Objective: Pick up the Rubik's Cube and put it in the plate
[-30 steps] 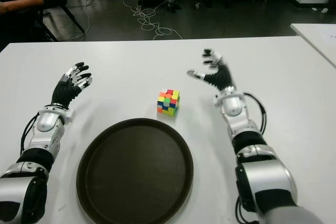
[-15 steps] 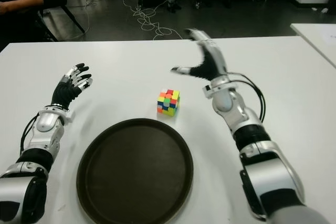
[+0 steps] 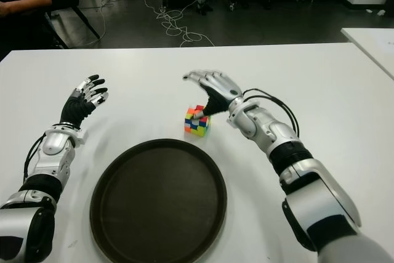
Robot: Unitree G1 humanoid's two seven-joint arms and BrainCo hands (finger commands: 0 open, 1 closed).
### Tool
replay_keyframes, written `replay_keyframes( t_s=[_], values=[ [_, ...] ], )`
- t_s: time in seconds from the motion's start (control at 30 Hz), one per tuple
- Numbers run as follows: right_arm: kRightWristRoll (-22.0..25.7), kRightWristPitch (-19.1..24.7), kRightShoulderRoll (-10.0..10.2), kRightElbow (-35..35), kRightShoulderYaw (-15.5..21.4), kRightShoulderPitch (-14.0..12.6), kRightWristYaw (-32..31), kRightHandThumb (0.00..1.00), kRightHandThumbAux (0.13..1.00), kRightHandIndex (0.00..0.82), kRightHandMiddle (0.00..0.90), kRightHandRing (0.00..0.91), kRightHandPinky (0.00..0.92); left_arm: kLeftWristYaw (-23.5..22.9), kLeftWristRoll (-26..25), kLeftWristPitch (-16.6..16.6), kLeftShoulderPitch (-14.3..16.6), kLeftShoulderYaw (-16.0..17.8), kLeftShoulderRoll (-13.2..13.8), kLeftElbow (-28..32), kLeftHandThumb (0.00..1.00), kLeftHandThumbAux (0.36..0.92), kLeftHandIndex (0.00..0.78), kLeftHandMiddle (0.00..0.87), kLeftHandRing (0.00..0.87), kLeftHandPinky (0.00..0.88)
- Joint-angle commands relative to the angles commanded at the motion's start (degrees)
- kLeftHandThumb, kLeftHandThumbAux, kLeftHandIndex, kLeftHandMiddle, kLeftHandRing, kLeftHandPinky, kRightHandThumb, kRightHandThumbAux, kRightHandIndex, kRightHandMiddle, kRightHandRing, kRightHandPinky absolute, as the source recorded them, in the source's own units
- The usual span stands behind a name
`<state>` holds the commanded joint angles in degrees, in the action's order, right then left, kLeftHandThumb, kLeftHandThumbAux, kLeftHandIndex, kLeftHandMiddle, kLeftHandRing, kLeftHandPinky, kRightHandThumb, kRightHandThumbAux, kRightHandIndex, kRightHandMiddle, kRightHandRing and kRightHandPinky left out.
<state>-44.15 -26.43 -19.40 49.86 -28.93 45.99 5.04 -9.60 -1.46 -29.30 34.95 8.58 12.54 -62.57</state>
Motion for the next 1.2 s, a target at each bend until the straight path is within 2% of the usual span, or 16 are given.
replay_keyframes(
  t_s=[0.4,0.67,1.2],
  values=[
    [-0.1,4.2,-0.6,-2.6,-2.4,-0.1,-9.5,0.000,0.677,0.128,0.144,0.157,0.145,0.7,0.2,0.1,-0.2,-0.2,-0.2,0.5,0.230,0.701,0.080,0.157,0.154,0.170],
    [-0.5,6.2,-0.8,-4.0,-3.7,0.1,-13.8,0.000,0.699,0.140,0.155,0.168,0.168,0.8,0.2,-0.1,-0.4,-0.3,-0.3,0.8,0.246,0.704,0.080,0.159,0.154,0.167],
    [-1.6,7.3,-0.6,-3.1,-5.1,0.5,-13.5,0.000,0.739,0.154,0.165,0.178,0.179,0.3,-0.3,0.2,-0.1,0.0,-0.4,0.4,0.219,0.697,0.079,0.154,0.152,0.168]
  ],
)
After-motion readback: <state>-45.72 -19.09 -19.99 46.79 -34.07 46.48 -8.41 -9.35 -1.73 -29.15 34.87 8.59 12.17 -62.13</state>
